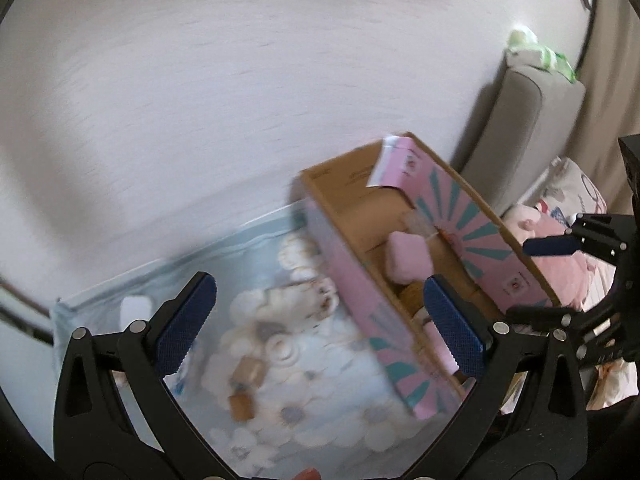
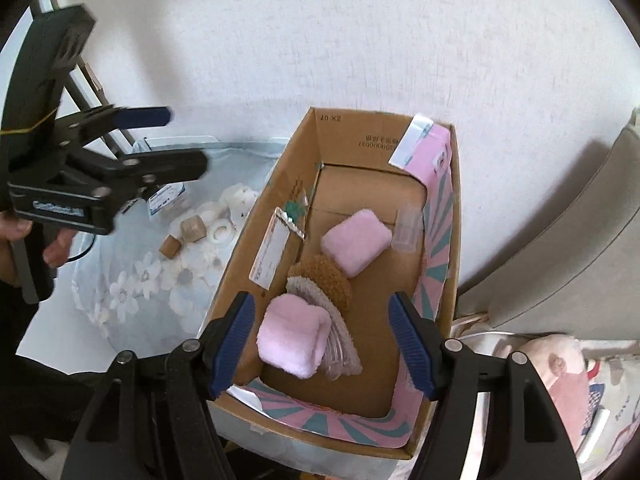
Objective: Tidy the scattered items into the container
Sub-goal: 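Open right tool releasing ring into box while left tool releases cup inside, then move right tool to brown cardboard tube while left tool moves to white printed box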
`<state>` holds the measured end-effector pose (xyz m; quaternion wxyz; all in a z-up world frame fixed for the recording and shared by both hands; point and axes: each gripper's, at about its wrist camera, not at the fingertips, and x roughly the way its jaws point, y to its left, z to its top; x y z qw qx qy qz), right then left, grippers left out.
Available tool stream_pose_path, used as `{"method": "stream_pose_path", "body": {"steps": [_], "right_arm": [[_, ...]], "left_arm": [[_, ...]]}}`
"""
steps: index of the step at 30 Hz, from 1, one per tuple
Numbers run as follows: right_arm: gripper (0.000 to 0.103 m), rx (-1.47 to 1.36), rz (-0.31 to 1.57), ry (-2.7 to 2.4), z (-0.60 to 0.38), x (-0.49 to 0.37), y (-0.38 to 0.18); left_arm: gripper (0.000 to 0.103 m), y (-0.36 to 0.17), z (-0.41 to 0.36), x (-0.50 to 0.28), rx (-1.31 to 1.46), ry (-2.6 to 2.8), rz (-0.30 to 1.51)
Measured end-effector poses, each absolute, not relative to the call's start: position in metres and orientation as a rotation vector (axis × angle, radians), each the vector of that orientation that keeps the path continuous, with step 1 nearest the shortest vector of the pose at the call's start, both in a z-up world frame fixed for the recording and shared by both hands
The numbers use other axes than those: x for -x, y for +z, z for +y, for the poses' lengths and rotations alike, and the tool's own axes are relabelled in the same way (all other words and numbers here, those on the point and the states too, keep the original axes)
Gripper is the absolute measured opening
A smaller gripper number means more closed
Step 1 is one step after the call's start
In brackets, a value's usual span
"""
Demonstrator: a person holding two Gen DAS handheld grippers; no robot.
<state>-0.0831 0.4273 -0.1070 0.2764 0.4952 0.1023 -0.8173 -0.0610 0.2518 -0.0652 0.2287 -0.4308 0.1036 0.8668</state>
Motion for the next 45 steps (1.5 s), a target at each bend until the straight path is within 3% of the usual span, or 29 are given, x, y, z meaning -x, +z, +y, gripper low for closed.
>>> {"method": "stream_pose_path", "body": {"steps": [12, 17, 21, 28, 40, 45], "right_arm": [[0.065, -1.183, 0.55, -2.325, 0.356, 0.082, -0.063], [0.065, -1.193, 0.56, -2.25, 0.315, 0.08, -0.064], [0.065, -1.24, 0.451, -2.15, 0.285, 0.078, -0.07], [0.065, -1.217, 0.27, -2.085, 0.241, 0.057, -0.09], [0.065, -1.391, 0.156, -2.165, 0.206, 0.033, -0.202], [0.065, -1.358, 0.102, -2.242, 0.19, 0.027, -0.221]], "left_arm": [[0.103, -0.029, 0.107, 0.049, 1.193, 2.711, 0.099], [0.103, -0.026, 0.045, 0.051, 1.239, 2.847, 0.066], [0.103, -0.033, 0.005, 0.05, 1.275, 2.906, 0.042], [0.103, -0.091, -0.043, 0.035, 1.364, 2.875, -0.018], [0.102, -0.208, -0.06, 0.069, 1.351, 2.748, 0.176], [0.09, -0.226, -0.065, 0.082, 1.352, 2.714, 0.154]]}}
